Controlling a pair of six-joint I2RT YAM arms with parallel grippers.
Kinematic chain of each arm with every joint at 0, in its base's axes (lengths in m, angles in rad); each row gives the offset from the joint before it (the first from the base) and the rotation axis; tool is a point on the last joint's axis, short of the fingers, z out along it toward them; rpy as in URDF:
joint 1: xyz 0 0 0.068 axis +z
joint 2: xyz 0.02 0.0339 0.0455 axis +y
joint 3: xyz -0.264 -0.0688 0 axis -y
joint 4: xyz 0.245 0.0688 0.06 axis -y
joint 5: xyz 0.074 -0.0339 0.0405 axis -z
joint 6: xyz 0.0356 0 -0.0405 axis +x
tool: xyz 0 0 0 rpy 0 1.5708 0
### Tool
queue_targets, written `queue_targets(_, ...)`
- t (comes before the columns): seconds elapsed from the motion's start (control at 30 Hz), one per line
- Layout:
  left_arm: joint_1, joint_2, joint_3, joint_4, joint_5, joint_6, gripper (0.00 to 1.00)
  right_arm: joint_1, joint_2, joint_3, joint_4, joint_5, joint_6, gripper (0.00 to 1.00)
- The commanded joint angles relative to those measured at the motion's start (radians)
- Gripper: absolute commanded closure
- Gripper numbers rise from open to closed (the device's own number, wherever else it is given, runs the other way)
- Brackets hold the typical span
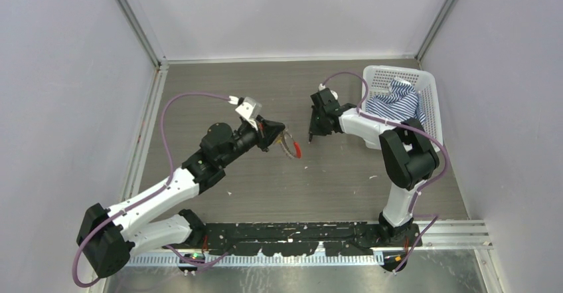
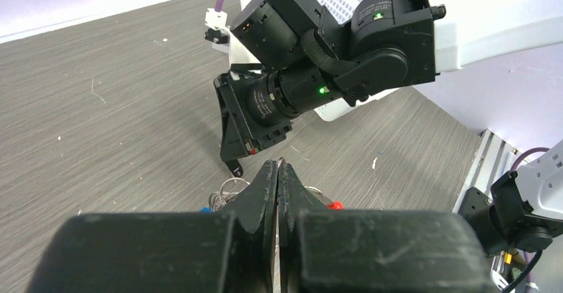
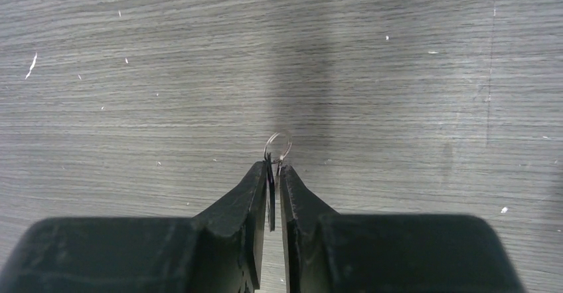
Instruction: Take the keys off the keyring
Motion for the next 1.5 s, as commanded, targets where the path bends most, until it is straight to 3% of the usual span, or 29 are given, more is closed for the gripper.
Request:
queue_targets(0.0,-0.004,-0.016,-0.004,0.042,-0.021,0.0,1.0,-0.004,-0.008,0.039,0.015,0.034,-0.019,0.8)
queue_targets(0.27,-0.004,-0.009,-0.014,0.042,-0.031,-0.007,1.0,-0.005,-0.037,0.053,-0.023,0.061,-0.027,0.67)
queue_targets(0.5,-0.001,0.022,-0.008,-0.008,-0.073,-0.033,1.0,-0.004,-0.123,0.088,-0.127,0.126,0.001,0.3)
queue_targets(0.6,0.006,0.045,-0.011,-0.049,-0.125,-0.059,1.0,-0.004,-0.175,0.088,-0.164,0.143,0.011,0.2)
queue_targets(0.97,0.157,0.272,0.048,-0.142,-0.12,-0.164,1.0,-0.005,-0.352,0.044,-0.209,0.122,0.033,0.14)
queue_targets(1.27,0.289,0.592,0.237,-0.126,-0.042,-0.199,1.0,-0.005,-0.388,0.041,-0.208,0.107,0.014,0.12)
queue_targets(1.47,0.342,0.678,0.322,-0.193,-0.077,-0.191,1.0,-0.005,-0.398,0.047,-0.205,0.091,0.01,0.12)
